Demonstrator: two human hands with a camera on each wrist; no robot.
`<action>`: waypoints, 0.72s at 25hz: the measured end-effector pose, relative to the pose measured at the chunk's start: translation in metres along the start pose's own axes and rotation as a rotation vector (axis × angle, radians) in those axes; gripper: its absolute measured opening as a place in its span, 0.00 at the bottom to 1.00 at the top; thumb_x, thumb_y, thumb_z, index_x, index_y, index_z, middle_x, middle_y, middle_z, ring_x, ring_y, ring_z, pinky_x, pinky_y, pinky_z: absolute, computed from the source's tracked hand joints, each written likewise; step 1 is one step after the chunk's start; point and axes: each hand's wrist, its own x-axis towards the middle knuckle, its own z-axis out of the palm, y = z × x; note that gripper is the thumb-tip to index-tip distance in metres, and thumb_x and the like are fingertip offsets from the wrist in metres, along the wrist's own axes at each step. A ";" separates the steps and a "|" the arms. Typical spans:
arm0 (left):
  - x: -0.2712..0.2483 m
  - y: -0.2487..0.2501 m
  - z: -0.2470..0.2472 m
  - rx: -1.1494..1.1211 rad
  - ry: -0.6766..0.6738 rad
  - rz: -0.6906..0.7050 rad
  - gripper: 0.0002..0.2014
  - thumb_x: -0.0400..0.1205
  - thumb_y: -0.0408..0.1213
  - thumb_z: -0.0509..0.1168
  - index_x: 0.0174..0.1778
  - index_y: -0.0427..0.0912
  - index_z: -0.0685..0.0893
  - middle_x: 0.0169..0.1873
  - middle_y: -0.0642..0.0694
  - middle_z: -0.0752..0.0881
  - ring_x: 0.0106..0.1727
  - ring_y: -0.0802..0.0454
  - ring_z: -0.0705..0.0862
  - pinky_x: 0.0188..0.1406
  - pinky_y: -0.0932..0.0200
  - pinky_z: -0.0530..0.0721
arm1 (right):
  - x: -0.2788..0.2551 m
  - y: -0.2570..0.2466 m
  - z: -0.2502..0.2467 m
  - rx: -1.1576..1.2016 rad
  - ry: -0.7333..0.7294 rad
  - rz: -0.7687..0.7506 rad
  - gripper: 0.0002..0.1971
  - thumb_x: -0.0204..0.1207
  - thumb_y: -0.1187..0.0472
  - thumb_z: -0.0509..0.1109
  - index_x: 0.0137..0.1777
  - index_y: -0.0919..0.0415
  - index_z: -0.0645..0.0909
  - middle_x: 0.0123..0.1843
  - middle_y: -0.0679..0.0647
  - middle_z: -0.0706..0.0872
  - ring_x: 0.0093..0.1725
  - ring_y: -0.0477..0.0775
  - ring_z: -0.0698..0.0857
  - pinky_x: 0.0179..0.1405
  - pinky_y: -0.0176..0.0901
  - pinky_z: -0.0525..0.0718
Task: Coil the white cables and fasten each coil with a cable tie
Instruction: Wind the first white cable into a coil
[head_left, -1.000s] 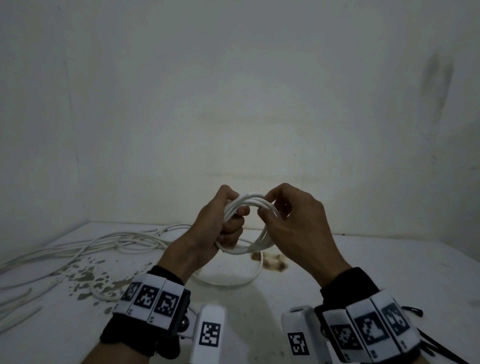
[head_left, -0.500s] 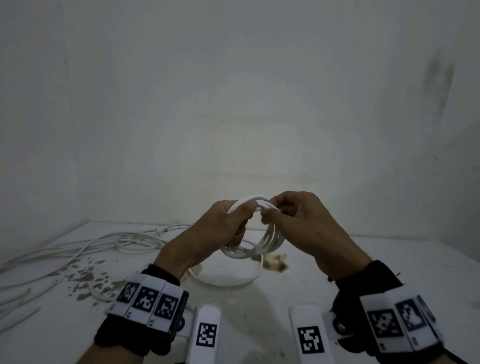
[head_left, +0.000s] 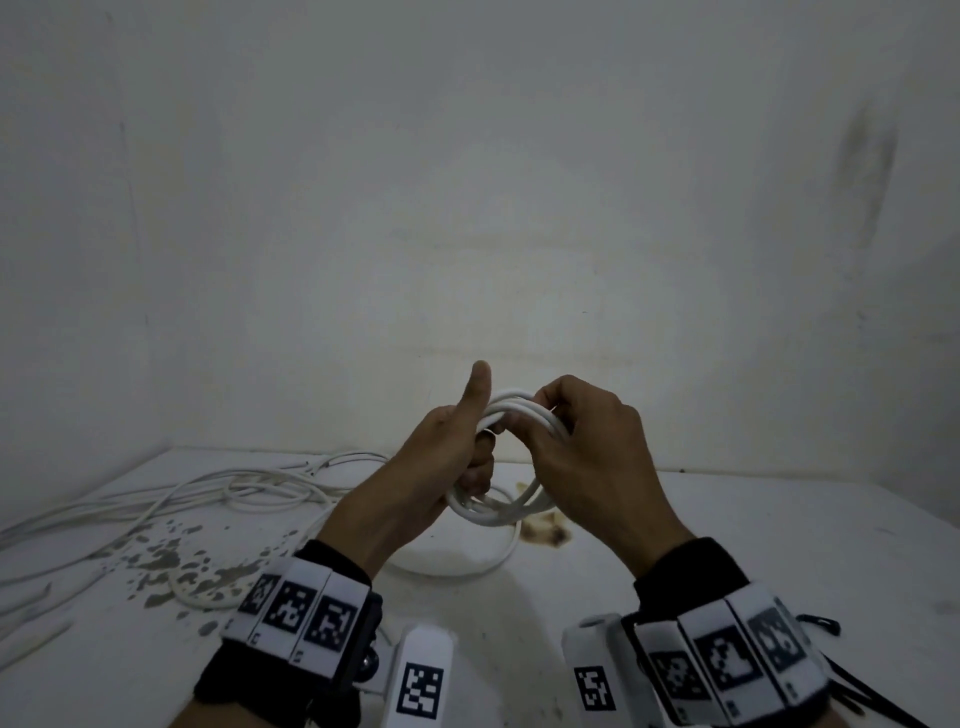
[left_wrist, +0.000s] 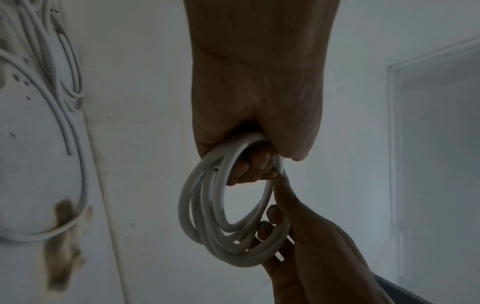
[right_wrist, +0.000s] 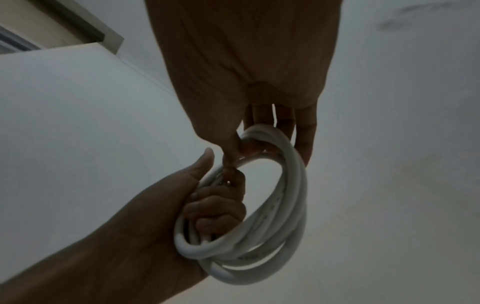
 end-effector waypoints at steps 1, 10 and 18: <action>0.000 0.000 0.000 0.000 0.015 -0.015 0.30 0.77 0.70 0.52 0.28 0.45 0.76 0.21 0.49 0.61 0.21 0.55 0.62 0.21 0.61 0.67 | 0.000 0.001 0.002 -0.036 0.002 -0.013 0.12 0.78 0.47 0.75 0.41 0.53 0.81 0.28 0.44 0.81 0.26 0.42 0.80 0.26 0.29 0.75; -0.002 0.000 -0.021 -0.371 -0.279 -0.091 0.24 0.78 0.47 0.57 0.55 0.30 0.85 0.30 0.41 0.79 0.28 0.49 0.75 0.37 0.54 0.76 | -0.001 0.013 0.005 -0.076 0.067 0.023 0.12 0.84 0.49 0.68 0.42 0.54 0.74 0.28 0.47 0.80 0.26 0.45 0.78 0.23 0.34 0.73; 0.009 -0.010 -0.006 -0.224 0.012 0.029 0.21 0.87 0.49 0.57 0.48 0.34 0.86 0.22 0.51 0.65 0.22 0.56 0.66 0.25 0.61 0.73 | 0.002 0.011 0.003 0.091 0.040 0.081 0.12 0.81 0.50 0.72 0.42 0.57 0.78 0.33 0.48 0.83 0.33 0.50 0.81 0.30 0.32 0.77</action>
